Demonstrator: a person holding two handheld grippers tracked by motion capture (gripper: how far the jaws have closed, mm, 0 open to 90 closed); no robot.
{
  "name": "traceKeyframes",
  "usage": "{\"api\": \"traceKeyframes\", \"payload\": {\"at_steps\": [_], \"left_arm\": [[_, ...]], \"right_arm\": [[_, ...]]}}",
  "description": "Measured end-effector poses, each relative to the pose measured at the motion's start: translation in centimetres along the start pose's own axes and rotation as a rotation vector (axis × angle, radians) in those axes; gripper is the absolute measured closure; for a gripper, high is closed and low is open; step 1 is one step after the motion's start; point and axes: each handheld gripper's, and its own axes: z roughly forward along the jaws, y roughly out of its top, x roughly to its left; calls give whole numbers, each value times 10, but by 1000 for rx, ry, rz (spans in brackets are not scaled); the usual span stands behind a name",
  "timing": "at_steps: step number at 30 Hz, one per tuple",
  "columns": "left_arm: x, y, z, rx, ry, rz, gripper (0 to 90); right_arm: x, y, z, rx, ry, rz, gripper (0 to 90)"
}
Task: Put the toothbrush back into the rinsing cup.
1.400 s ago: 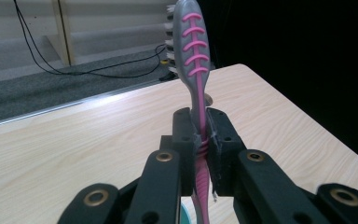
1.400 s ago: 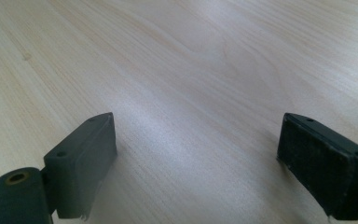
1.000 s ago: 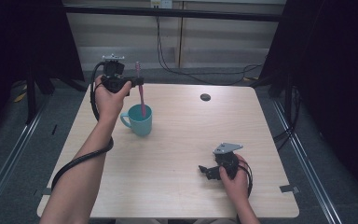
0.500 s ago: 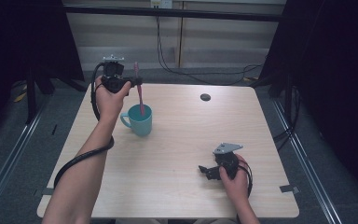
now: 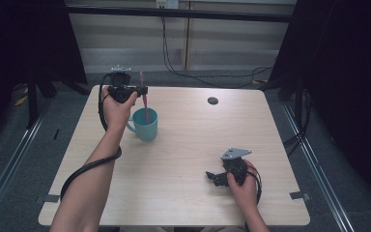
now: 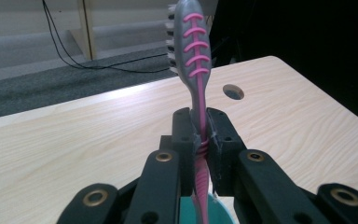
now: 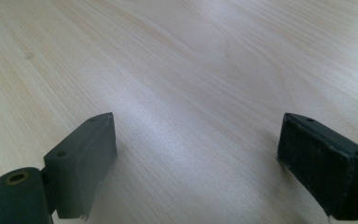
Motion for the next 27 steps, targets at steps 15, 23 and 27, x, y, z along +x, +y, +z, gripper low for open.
{"api": "traceKeyframes", "payload": {"at_steps": [15, 23, 27], "left_arm": [[0, -22, 7, 17, 7, -9, 831], [0, -31, 10, 31, 7, -15, 831], [0, -34, 12, 41, 7, -14, 830]], "right_arm": [[0, 0, 0, 2, 3, -3, 111], [0, 0, 0, 3, 5, -2, 111], [0, 0, 0, 2, 5, -4, 111]]}}
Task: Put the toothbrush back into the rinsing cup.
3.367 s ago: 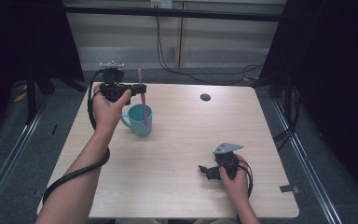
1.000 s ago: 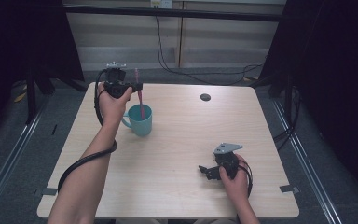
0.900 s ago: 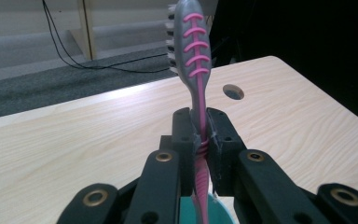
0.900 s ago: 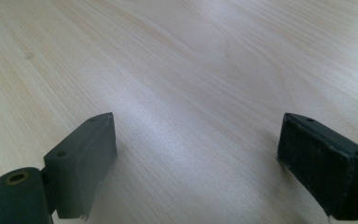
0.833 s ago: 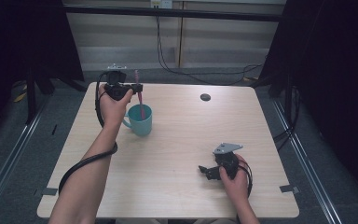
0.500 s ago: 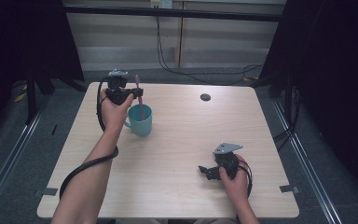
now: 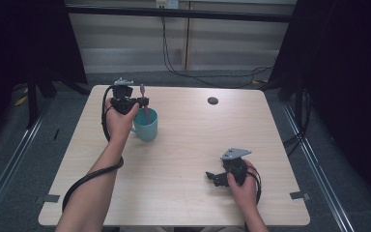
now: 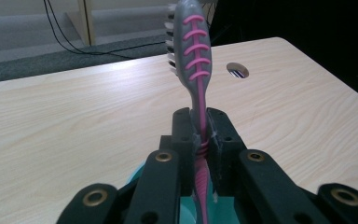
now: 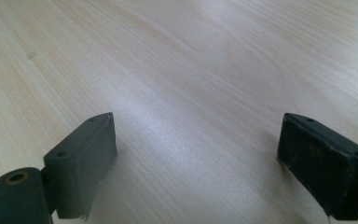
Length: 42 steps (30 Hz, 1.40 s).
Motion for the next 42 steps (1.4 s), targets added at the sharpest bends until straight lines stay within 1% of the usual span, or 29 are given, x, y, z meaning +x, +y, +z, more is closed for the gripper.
{"api": "traceKeyframes", "payload": {"at_steps": [8, 10, 12, 23, 25, 30, 32, 37, 38, 40, 42], "left_arm": [[0, -7, 4, 9, 4, -11, 828], [0, -9, 5, 18, 8, -7, 828], [0, -10, 6, 14, 7, -13, 827], [1, -18, 10, 35, 10, -16, 823], [1, -19, 12, 36, 11, -23, 823], [2, -21, 12, 34, 10, -28, 821], [1, -21, 12, 38, 12, -23, 820], [1, -20, 12, 45, 16, -20, 793], [1, -20, 13, 44, 18, -24, 789], [2, -20, 14, 42, 8, -20, 764], [2, -21, 14, 44, 13, -12, 738]], "right_arm": [[0, 0, 0, -2, 1, 0, 111], [0, 0, 0, -1, 1, 0, 111], [0, 0, 0, -1, 1, 1, 111], [1, 0, 0, 0, 1, -1, 109], [1, 0, 0, 0, 2, -1, 108], [1, 0, 0, 1, 1, 0, 107], [1, 0, 0, 1, 1, 0, 107], [1, 0, 0, 1, 2, -1, 106], [1, 0, 0, 1, 2, 0, 107], [1, 0, 0, 1, 2, 0, 107], [1, 0, 0, 1, 4, -2, 107]]}}
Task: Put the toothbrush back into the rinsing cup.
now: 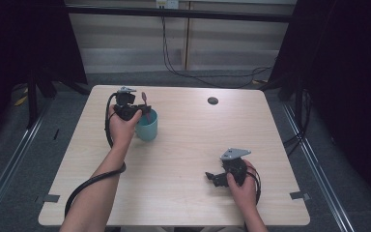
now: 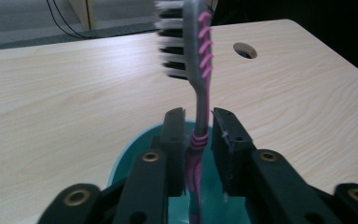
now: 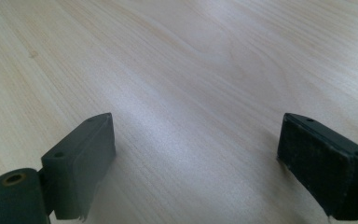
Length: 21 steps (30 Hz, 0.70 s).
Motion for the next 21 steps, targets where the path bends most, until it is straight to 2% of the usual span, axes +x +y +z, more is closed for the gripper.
{"api": "traceKeyframes", "payload": {"at_steps": [9, 18, 21], "left_arm": [[-2, -1, -2, -3, 7, 4, 680], [-4, 0, -8, -11, 12, 9, 546], [-4, -1, -9, -11, 10, -2, 530]], "right_arm": [[0, 0, 0, 1, 2, -2, 106], [0, 0, 0, 1, 3, -6, 106], [1, 0, 0, 1, 3, -5, 106]]}}
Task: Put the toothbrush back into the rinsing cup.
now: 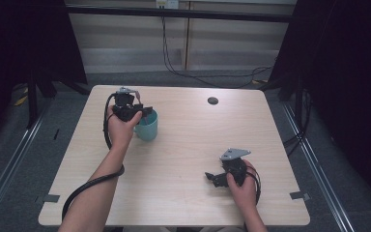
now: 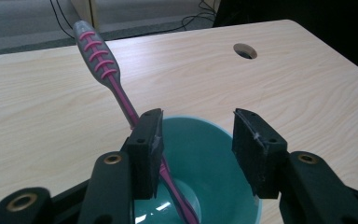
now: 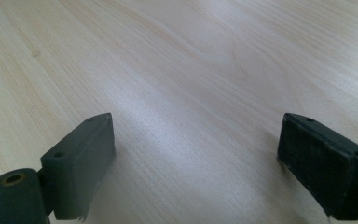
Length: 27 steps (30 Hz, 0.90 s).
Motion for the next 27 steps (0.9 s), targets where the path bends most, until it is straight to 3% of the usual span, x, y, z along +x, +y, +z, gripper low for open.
{"api": "traceKeyframes", "payload": {"at_steps": [13, 21, 27], "left_arm": [[-4, 0, -11, -12, -22, 19, 379], [-8, -3, -19, 8, -58, 15, 278], [-21, -10, -26, 8, -103, 44, 254]], "right_arm": [[0, 0, 1, -3, -2, -7, 105], [0, 1, 1, -3, -1, -7, 105], [0, 1, 1, -4, 1, -7, 105]]}}
